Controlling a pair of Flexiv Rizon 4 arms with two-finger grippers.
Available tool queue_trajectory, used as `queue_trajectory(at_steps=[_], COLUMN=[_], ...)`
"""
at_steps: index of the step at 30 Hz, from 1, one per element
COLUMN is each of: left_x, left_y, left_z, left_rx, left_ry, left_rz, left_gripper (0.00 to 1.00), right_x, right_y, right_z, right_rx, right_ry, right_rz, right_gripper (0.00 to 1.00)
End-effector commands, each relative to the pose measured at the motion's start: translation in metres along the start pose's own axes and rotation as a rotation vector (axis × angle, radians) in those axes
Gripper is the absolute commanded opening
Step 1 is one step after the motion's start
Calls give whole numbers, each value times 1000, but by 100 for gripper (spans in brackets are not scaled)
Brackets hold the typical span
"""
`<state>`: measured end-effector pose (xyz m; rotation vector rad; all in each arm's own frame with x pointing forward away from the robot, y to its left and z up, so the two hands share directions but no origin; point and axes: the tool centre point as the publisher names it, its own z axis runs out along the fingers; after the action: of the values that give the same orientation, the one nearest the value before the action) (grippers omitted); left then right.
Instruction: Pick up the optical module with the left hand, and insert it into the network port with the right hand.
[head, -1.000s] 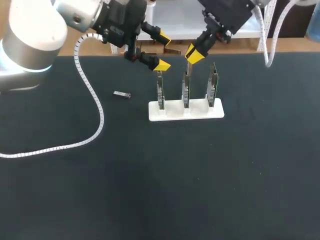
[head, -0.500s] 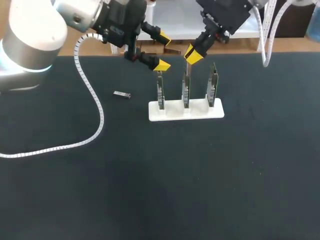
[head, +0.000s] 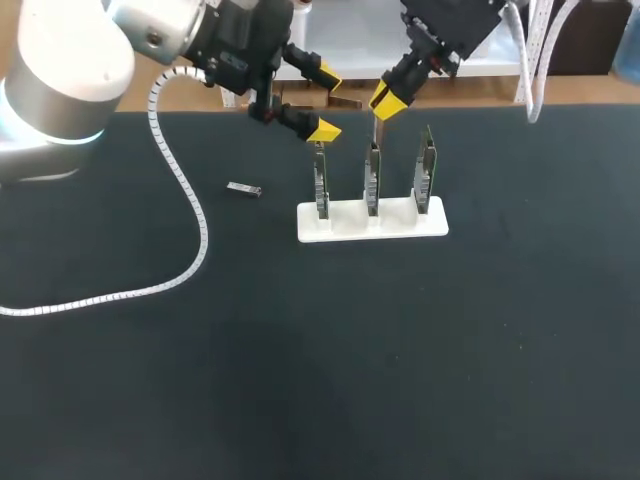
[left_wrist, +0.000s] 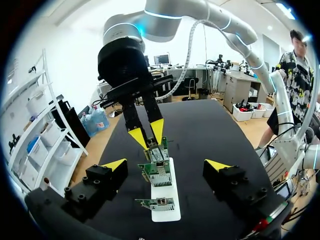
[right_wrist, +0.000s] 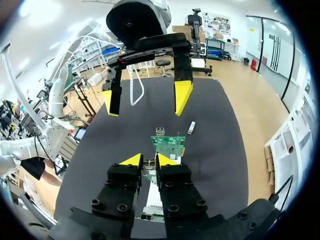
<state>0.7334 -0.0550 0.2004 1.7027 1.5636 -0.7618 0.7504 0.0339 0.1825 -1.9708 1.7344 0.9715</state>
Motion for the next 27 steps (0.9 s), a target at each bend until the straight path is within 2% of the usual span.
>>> queue_trajectory(at_steps=[1,13,27], left_x=[-1,-1,-1], left_y=[2,2,2], left_z=[0,0,0], left_rx=[5,5,5], left_ry=[7,7,7], left_rz=[-2,-2,-2], left_gripper=[100,100,100], right_x=[2,5,3], right_y=[4,8,0], right_z=[2,7,12], right_rx=[3,-1,-23], right_ry=[-2,-16,-1], right_rz=[6,12,3], right_gripper=[0,0,0])
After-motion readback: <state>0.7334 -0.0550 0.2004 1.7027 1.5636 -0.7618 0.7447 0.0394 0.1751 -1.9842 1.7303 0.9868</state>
